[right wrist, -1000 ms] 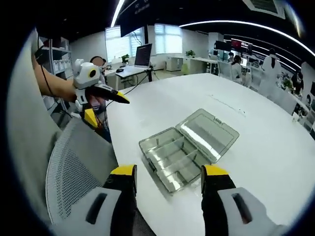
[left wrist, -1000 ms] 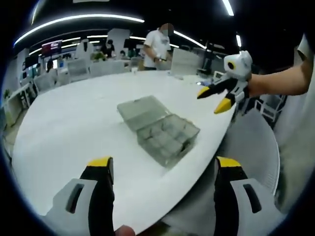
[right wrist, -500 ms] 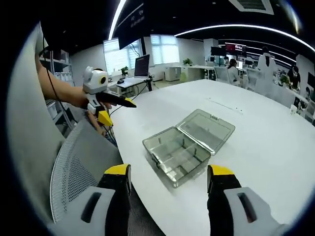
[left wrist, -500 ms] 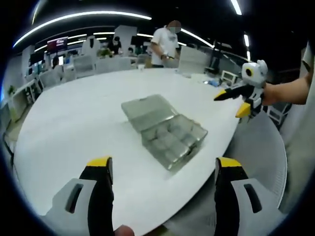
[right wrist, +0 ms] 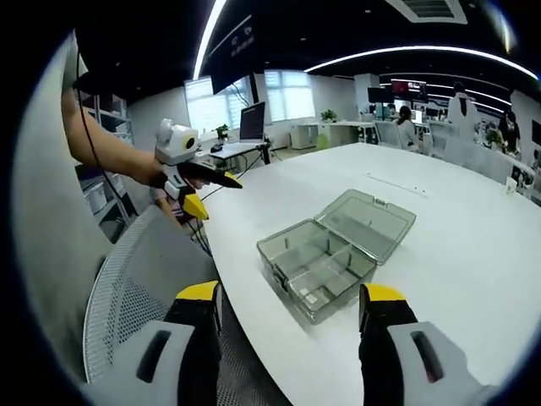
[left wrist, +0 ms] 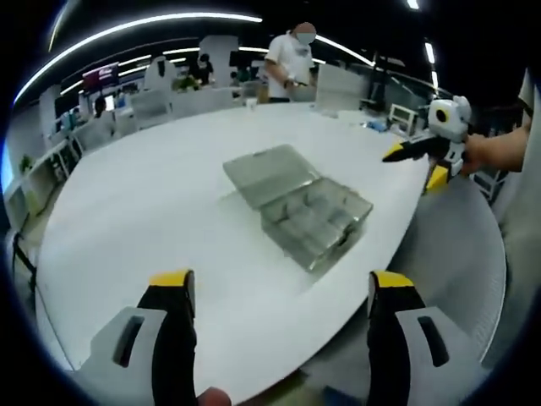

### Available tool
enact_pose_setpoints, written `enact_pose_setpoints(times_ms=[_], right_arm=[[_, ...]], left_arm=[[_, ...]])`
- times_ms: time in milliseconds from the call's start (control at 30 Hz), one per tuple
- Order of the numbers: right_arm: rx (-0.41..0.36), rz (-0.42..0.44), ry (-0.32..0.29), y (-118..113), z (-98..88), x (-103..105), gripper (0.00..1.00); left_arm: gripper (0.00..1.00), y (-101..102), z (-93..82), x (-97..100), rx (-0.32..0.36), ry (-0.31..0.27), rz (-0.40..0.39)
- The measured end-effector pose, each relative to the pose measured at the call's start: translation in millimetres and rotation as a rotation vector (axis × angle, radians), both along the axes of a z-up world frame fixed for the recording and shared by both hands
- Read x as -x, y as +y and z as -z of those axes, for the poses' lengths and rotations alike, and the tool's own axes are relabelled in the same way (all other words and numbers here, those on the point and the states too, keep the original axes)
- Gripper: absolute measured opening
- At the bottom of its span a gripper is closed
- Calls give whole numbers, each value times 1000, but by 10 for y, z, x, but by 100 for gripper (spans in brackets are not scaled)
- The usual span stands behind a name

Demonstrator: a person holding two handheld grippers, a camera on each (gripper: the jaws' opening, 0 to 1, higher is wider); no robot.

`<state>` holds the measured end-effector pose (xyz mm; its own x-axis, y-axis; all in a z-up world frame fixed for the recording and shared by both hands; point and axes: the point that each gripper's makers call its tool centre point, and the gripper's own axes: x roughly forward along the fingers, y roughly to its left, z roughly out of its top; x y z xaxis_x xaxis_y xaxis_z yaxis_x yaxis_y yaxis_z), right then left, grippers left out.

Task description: Insert the divider into the dual guide fixture by aligning both edges with the guide slots and pushing it downward to the bottom, including one-sided entry, uneven engagement, binding, and posture correction.

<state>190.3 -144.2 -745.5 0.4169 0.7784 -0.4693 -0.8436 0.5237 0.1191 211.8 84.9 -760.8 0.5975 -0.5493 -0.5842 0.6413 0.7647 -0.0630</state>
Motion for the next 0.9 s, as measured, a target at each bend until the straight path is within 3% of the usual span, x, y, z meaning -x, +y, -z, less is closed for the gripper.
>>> enact_pose_setpoints(times_ms=[267, 900], right_arm=[[-4, 3, -3, 22, -38, 19, 63], [49, 92, 33, 76, -32, 104, 63]], left_arm=[[75, 147, 50, -50, -27, 15, 30], [71, 310, 303, -327, -117, 31, 247]])
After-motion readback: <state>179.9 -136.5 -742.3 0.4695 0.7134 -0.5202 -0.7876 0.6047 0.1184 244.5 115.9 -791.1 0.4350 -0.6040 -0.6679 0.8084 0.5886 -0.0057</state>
